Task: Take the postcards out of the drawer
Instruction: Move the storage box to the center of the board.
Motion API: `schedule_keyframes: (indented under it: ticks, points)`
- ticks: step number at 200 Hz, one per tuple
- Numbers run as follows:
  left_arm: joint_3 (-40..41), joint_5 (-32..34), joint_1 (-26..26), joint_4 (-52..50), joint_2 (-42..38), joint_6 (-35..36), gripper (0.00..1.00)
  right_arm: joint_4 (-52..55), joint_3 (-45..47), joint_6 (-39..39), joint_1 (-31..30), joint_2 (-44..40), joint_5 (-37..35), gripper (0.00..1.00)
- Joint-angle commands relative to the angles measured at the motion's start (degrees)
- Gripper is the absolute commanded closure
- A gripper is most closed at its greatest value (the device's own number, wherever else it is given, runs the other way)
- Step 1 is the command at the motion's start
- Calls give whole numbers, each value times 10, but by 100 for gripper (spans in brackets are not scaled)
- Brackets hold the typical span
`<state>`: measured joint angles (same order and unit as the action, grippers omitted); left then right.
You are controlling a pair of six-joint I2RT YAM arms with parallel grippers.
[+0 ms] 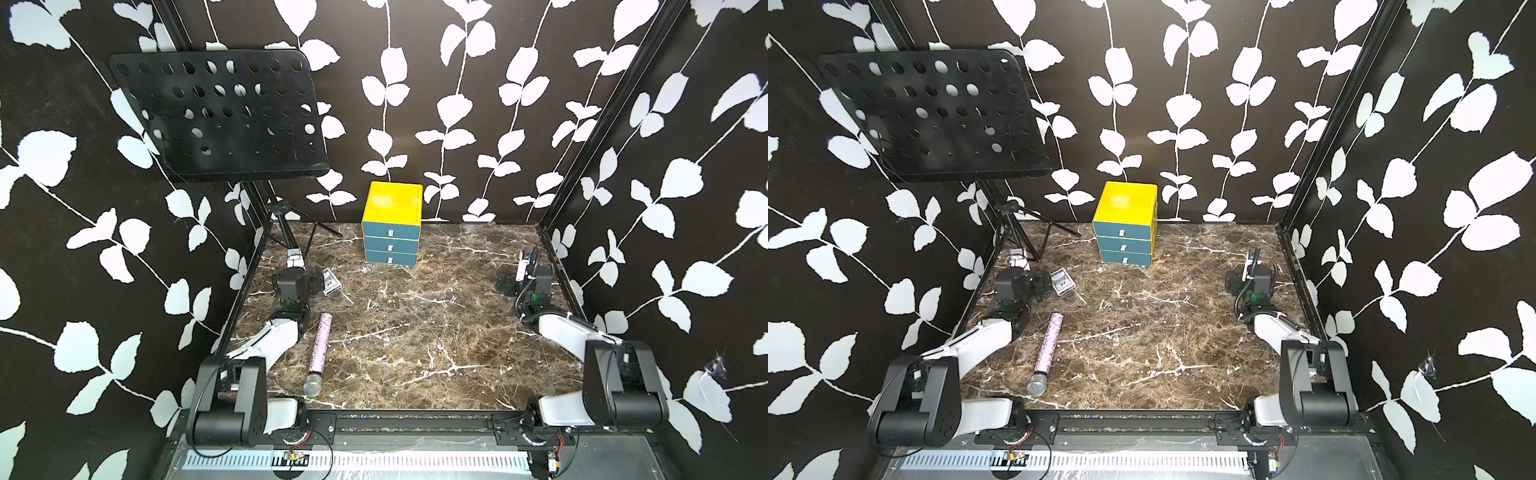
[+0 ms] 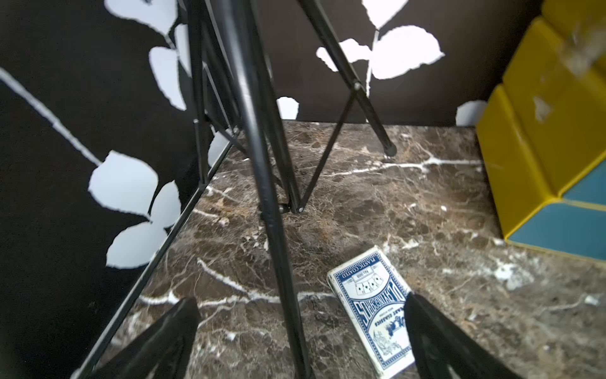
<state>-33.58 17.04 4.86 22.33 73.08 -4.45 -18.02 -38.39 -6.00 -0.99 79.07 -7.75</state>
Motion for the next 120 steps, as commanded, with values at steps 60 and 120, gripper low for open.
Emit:
schedule_keyframes:
  ticks: [60, 120]
  points:
    - [-31, -71, 37, -211, -51, -132, 1, 255, -223, -137, -73, 3, 52, 1]
    - [-65, -122, 43, -209, -29, -194, 1, 236, -411, -173, -165, 136, 88, 8]
